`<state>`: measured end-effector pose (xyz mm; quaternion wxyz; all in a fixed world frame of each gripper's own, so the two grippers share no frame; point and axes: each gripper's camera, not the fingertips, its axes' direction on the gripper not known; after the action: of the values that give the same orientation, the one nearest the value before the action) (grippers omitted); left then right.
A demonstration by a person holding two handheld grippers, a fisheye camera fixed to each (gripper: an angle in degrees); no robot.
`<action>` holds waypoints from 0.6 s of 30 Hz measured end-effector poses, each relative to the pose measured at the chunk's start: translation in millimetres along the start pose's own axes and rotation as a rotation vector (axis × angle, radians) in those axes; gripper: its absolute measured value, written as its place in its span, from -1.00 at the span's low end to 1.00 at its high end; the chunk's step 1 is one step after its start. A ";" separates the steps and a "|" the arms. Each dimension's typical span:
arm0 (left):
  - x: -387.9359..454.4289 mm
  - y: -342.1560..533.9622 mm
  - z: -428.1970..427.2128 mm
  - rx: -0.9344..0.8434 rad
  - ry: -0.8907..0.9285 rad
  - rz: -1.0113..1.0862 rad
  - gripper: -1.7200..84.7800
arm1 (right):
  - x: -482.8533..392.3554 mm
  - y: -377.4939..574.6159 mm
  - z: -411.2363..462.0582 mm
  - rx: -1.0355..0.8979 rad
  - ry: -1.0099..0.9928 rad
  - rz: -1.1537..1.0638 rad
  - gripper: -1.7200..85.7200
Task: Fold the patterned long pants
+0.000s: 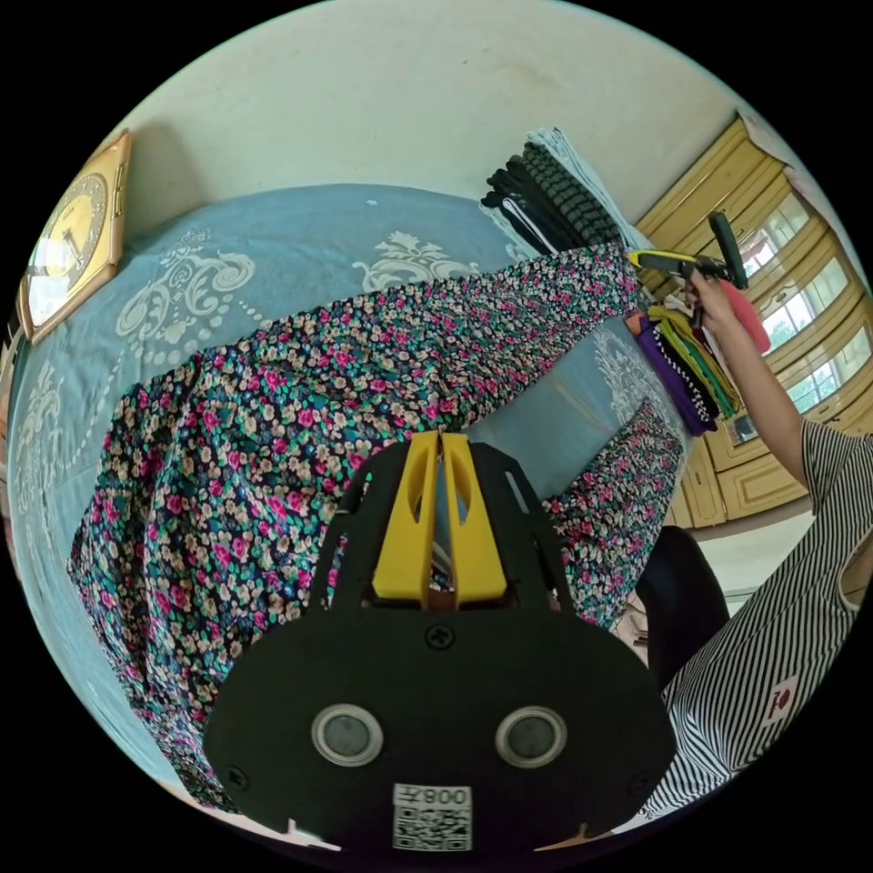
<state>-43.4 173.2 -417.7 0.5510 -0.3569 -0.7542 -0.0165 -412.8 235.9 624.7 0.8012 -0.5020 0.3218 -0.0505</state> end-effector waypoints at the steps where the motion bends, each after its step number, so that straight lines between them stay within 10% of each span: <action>1: -1.8 3.2 -1.4 0.005 0.006 0.003 -0.94 | 3.6 -6.9 1.7 -0.008 0.018 0.007 -0.92; 10: -10.5 56.2 -10.6 0.035 0.070 -0.011 -0.86 | 39.3 -6.5 34.1 -0.079 0.062 0.134 -0.84; 18: 6.6 167.5 -20.5 -0.106 0.096 -0.044 -0.79 | 46.0 209.5 21.7 -0.137 -0.061 0.303 -0.81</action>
<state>65.7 292.7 -465.8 0.5666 -0.3675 -0.7326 -0.0855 -414.9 336.9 434.3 0.7728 -0.5025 0.3721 0.1083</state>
